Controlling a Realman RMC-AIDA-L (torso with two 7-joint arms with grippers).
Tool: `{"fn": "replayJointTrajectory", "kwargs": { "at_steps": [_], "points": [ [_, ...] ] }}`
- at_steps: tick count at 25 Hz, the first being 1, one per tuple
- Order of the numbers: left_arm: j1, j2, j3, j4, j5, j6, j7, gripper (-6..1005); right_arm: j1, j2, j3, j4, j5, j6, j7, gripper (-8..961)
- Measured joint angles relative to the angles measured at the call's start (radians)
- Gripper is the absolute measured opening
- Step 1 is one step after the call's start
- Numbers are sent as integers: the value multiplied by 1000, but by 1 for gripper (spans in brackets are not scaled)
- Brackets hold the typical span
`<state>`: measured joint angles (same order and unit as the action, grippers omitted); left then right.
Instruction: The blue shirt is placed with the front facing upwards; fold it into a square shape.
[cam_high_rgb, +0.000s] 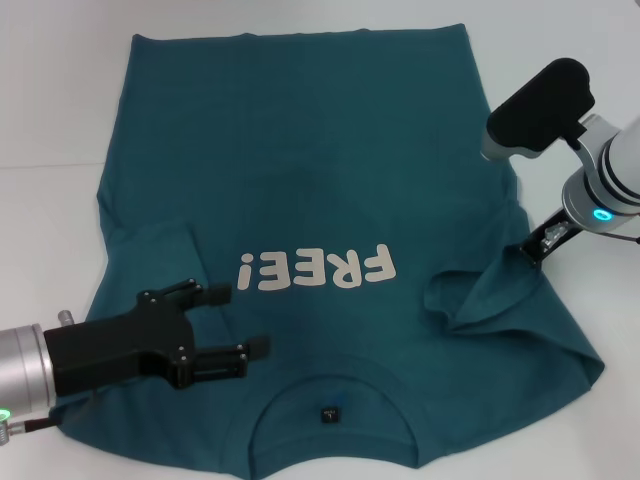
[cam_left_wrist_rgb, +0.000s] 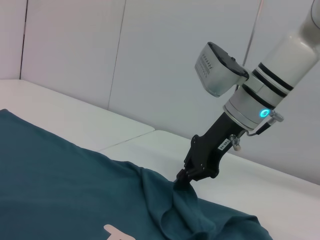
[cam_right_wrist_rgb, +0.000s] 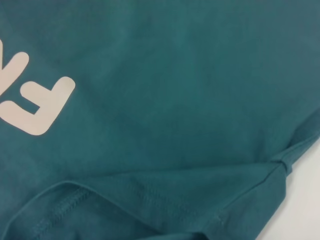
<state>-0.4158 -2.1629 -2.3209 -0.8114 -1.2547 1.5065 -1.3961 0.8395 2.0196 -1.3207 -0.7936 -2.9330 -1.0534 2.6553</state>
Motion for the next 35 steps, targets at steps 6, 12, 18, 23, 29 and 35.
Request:
{"fn": "replayJointTrajectory", "kwargs": {
  "at_steps": [6,12,18,23,29,35],
  "points": [
    [-4,0,0,-1,0,0,-1,917,-1,-7,4,-61,0,-41,3,14],
    [-5,0,0,-6,0,0,-4,917,14,-2,15,-139,1,-88,5,13],
    [-5,0,0,-8,0,0,-4,917,63,15,24,-138,2,-98,6,33],
    [-5,0,0,-8,0,-1,-3,917,99,32,21,-119,2,-81,6,50],
    [-5,0,0,-7,0,-1,-2,917,134,37,13,-49,0,-47,9,70],
    [-5,0,0,-4,0,-3,-2,917,132,44,-32,-42,0,-34,38,90]
  ]
}}
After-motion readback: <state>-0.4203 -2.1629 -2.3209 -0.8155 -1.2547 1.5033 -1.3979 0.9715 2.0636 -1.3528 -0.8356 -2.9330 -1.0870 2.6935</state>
